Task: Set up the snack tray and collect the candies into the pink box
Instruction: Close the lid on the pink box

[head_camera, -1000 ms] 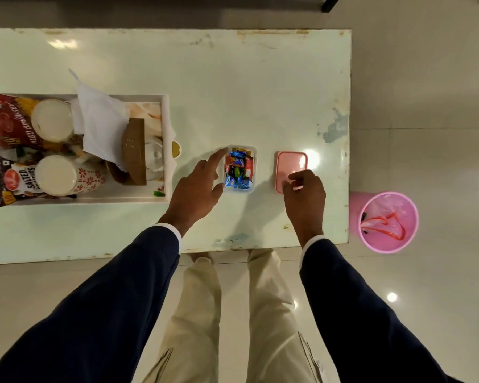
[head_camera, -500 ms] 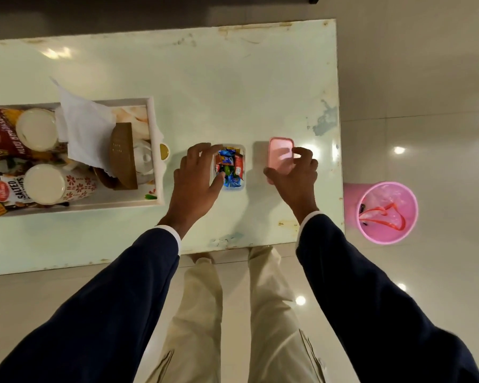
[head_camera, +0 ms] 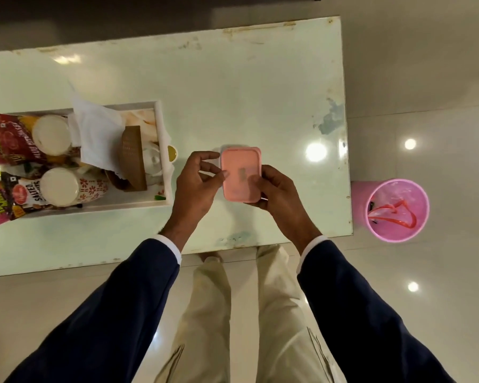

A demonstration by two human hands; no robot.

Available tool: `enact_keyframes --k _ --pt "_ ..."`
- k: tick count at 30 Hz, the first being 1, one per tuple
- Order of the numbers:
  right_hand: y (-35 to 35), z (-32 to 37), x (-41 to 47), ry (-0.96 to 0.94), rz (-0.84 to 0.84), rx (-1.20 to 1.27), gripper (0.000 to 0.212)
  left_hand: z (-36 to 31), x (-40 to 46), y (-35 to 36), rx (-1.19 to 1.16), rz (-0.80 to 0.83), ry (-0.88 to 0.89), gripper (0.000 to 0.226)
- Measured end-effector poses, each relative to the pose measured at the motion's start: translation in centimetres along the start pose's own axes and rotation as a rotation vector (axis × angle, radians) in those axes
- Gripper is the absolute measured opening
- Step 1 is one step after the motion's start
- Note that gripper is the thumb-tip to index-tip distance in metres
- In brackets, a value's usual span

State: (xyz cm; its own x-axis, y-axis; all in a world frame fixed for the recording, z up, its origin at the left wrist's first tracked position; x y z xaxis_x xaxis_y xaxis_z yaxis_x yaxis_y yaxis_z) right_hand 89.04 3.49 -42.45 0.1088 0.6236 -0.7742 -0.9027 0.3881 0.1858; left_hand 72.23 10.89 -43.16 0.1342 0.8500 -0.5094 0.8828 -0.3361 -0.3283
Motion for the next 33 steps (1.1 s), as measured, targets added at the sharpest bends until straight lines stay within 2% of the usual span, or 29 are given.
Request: enact_keyframes --k 6,10,15,20,23,26,30,33 --pt "1.6 0.6 2.2 -0.103 -0.372 -0.387 0.028 1.3 1.4 1.2 0.091 -0.094 -0.061 0.021" --pt "2.4 0.8 3.1 -0.203 -0.458 -0.52 0.029 1.6 2.4 1.3 0.195 -0.133 -0.072 0.019" --pt "2.6 0.4 4.1 -0.176 -0.465 -0.678 0.031 1.3 2.8 1.5 0.379 -0.152 0.033 0.025" --pt "2.3 0.1 4.2 -0.188 -0.485 -0.633 0.041 1.9 2.8 1.7 0.416 -0.113 0.03 0.025" --pt "1.8 -0.1 4.1 -0.204 -0.498 -0.646 0.039 2.1 2.7 1.9 0.461 -0.063 0.058 0.027" --pt "1.4 -0.7 4.3 -0.194 -0.487 -0.625 0.039 2.0 2.3 1.9 0.485 -0.037 0.105 0.042" --pt "1.7 -1.1 4.2 -0.242 -0.44 -0.693 0.06 1.7 2.1 2.2 0.678 0.052 0.254 0.072" --pt "1.6 -1.2 4.5 -0.254 -0.374 -0.758 0.067 1.6 2.6 2.0 0.87 0.095 0.327 0.075"
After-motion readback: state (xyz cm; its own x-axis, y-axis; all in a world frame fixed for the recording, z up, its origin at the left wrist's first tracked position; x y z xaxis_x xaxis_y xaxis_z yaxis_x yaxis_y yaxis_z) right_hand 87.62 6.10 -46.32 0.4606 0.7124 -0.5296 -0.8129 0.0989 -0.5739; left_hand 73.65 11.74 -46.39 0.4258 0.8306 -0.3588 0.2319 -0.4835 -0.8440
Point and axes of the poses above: each hand's wrist, its own x-axis towards the middle knuckle, its own y-axis out of the palm, z = x × y, the point moved 3 cm from there along x, towards the middle knuckle, and after that the axes turned 2 degrees about y, right-handed, at the moved point
